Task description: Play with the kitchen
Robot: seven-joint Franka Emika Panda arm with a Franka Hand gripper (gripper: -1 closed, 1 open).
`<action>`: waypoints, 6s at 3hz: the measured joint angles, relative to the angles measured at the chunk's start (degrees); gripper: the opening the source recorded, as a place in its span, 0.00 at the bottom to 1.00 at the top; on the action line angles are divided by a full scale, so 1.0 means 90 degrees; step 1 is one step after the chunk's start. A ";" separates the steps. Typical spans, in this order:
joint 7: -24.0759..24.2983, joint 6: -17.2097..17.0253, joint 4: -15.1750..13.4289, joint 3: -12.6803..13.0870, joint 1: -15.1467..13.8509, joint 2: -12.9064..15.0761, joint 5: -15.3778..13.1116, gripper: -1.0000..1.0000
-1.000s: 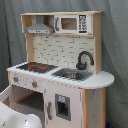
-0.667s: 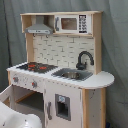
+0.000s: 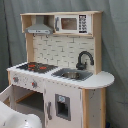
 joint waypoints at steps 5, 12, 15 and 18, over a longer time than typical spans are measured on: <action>0.0788 -0.0202 -0.2299 -0.0143 0.0002 0.1363 0.0722 1.00; -0.0635 0.1908 -0.2816 -0.1676 -0.0989 0.1273 -0.0701 1.00; -0.2010 0.0948 -0.2672 -0.1984 0.0017 0.1356 -0.0870 1.00; -0.3942 0.0888 -0.2566 -0.2599 0.0663 0.1426 -0.1122 1.00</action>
